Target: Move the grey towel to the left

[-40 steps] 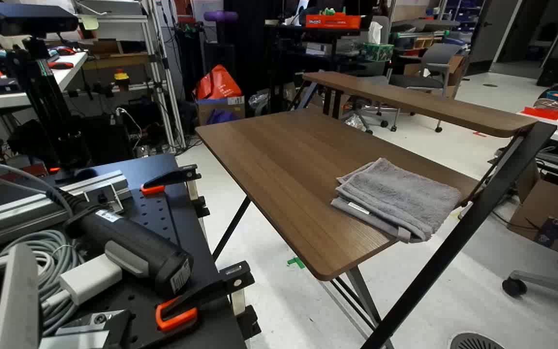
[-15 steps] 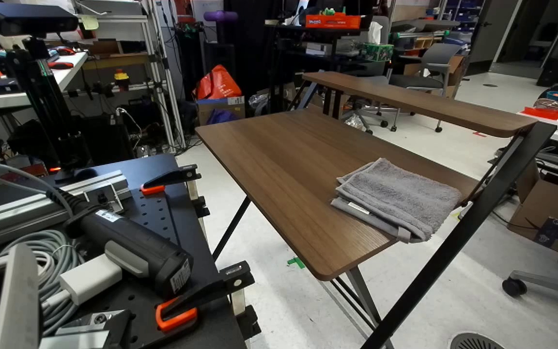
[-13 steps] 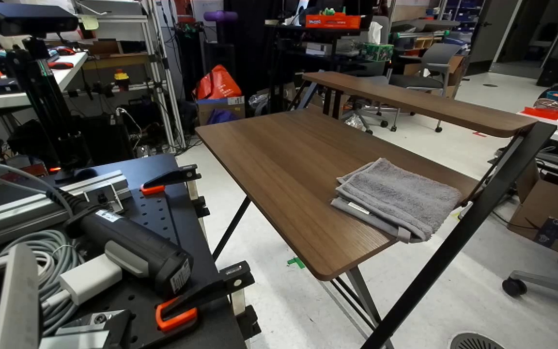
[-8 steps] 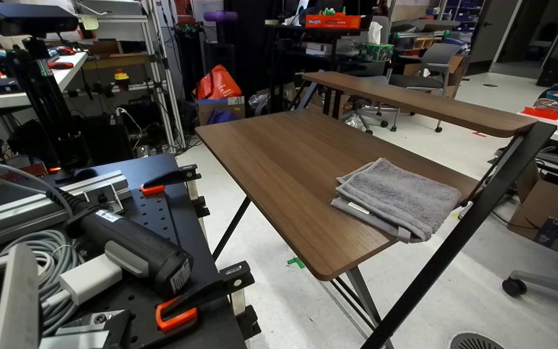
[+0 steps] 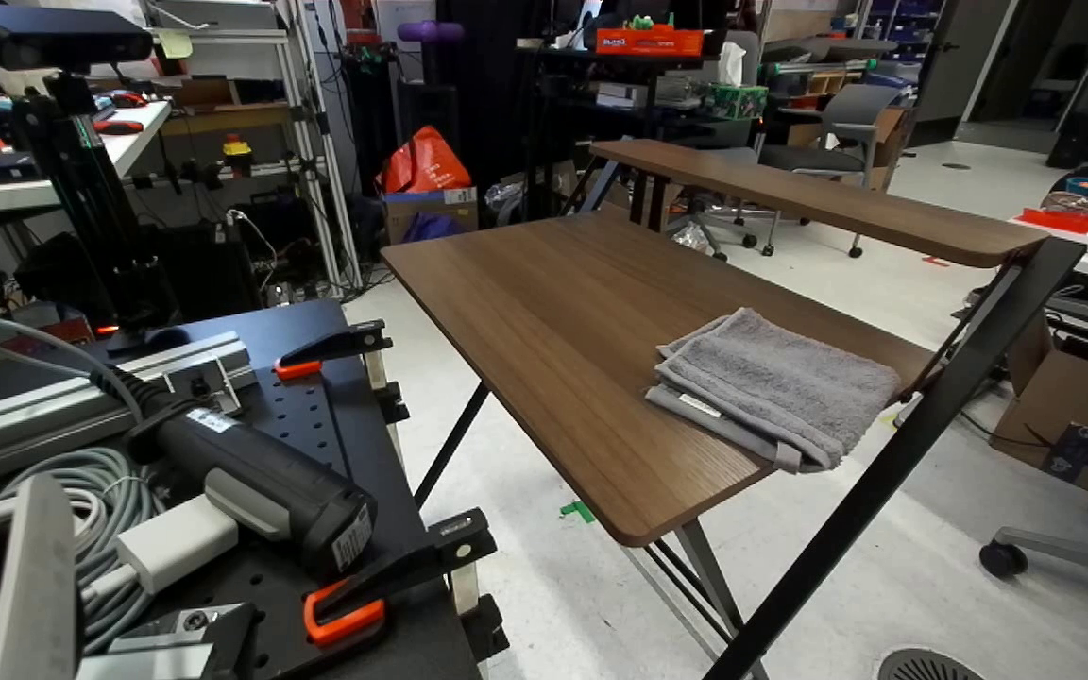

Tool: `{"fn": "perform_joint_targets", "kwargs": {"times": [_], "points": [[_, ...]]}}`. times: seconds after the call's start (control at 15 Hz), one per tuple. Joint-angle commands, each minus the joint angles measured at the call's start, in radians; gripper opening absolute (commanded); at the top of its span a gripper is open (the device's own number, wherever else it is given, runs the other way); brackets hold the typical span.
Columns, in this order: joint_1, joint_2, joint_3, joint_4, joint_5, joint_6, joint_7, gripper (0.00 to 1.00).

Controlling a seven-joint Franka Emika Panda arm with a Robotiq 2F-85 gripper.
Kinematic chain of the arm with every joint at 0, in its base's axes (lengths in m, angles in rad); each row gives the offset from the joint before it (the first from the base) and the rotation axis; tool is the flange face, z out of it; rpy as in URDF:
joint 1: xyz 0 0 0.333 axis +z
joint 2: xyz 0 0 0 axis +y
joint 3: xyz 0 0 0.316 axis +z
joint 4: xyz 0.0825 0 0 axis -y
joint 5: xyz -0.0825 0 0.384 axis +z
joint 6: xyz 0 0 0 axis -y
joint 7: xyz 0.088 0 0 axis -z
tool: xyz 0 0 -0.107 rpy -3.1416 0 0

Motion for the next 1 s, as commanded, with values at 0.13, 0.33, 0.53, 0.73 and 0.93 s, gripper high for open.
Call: {"fn": "perform_joint_targets", "kwargs": {"times": [0.13,0.33,0.53,0.73,0.93], "points": [[-0.065,0.134,-0.076,0.01,-0.011,0.029,-0.005,1.0],[-0.102,0.261,-0.124,0.038,-0.005,0.046,-0.015,1.0],[-0.132,0.412,-0.167,0.095,-0.005,0.084,-0.007,1.0],[-0.148,0.569,-0.208,0.185,-0.001,0.097,0.008,1.0],[-0.156,0.716,-0.249,0.294,0.007,0.093,0.025,1.0]]}}
